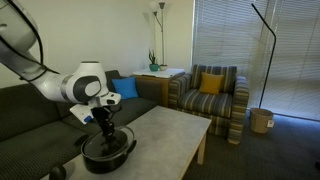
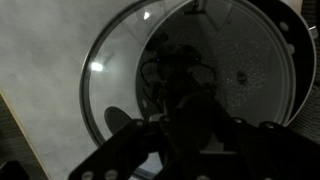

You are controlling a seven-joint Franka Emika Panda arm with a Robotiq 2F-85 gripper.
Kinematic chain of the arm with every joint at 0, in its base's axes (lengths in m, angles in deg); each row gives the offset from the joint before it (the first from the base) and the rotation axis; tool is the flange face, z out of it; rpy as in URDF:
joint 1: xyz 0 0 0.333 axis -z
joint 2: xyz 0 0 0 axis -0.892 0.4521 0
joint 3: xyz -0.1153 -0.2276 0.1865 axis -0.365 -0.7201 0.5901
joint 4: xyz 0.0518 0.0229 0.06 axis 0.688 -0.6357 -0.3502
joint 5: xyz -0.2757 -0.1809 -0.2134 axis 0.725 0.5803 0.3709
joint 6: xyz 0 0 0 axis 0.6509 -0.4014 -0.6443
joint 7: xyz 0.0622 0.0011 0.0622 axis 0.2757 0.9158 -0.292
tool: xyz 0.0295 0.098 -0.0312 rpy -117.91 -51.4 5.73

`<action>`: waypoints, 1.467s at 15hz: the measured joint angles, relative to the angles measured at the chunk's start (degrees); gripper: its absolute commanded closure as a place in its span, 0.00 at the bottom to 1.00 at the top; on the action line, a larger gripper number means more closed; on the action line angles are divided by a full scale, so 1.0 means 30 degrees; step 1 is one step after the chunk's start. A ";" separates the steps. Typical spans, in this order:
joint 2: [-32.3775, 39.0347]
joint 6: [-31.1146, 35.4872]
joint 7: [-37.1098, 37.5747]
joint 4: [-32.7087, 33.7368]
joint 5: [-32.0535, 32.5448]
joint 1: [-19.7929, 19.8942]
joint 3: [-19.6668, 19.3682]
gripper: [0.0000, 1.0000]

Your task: Pick up the glass lid from the table and put it on the black pot.

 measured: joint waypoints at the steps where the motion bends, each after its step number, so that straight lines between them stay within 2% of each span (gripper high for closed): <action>1: 0.0484 -0.0598 -0.0001 0.0834 0.0034 -0.0140 -0.0013 0.86; 9: 0.3515 -0.5657 -0.0004 0.7163 0.0651 -0.1133 -0.0166 0.86; 15: 0.3729 -0.5772 -0.0163 0.7381 0.0654 -0.1033 -0.0172 0.86; 22: 0.3738 -0.4180 -0.0835 0.7317 0.0654 -0.1020 -0.0159 0.86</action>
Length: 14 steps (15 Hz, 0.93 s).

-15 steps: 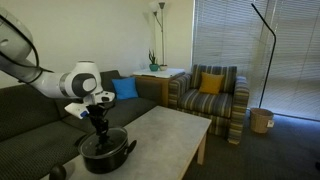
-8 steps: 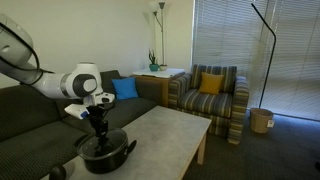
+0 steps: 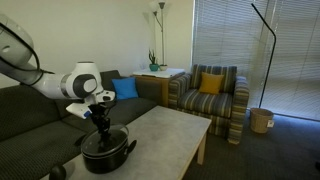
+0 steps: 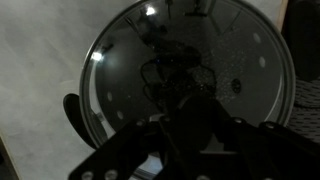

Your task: Pick up the glass lid from the table and put it on the black pot.

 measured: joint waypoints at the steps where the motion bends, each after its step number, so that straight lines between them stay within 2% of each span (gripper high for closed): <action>1: 0.0000 0.0046 -0.0105 0.0000 0.0000 0.0016 0.0001 0.86; 8: 0.0006 0.0220 -0.1100 -0.0119 -0.0061 0.0620 0.0356 0.86; 14: 0.0052 0.0834 -0.2688 -0.0351 -0.0279 0.1447 0.1434 0.86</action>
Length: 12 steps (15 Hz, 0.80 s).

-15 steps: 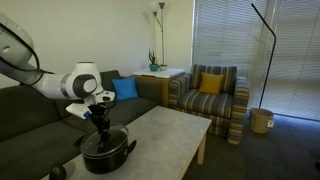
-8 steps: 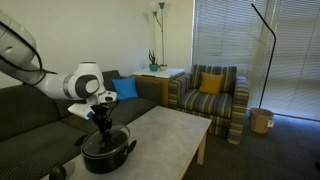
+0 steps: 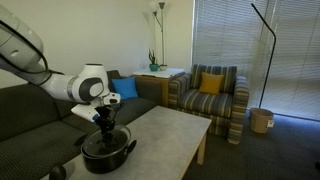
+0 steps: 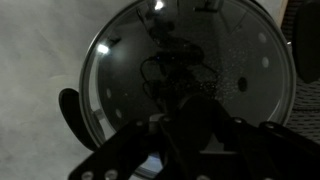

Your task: Pick up the glass lid from the table and put it on the black pot.

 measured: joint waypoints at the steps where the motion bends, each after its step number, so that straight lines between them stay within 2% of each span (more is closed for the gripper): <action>1: 0.0001 0.0000 -0.0301 -0.0022 -0.0074 0.0077 0.0165 0.86; 12: 0.0001 -0.0126 -0.1779 -0.0187 -0.0297 0.0425 0.0661 0.86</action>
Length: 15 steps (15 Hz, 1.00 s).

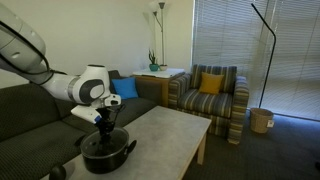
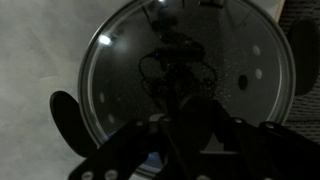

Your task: Pick up the glass lid from the table and put it on the black pot.

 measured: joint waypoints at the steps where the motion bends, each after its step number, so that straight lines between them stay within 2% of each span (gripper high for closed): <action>1: 0.0000 -0.0056 -0.0090 -0.0006 -0.0013 0.0026 0.0019 0.86; 15: -0.0054 -0.0345 -0.0507 0.0087 0.0311 -0.0312 -0.0066 0.86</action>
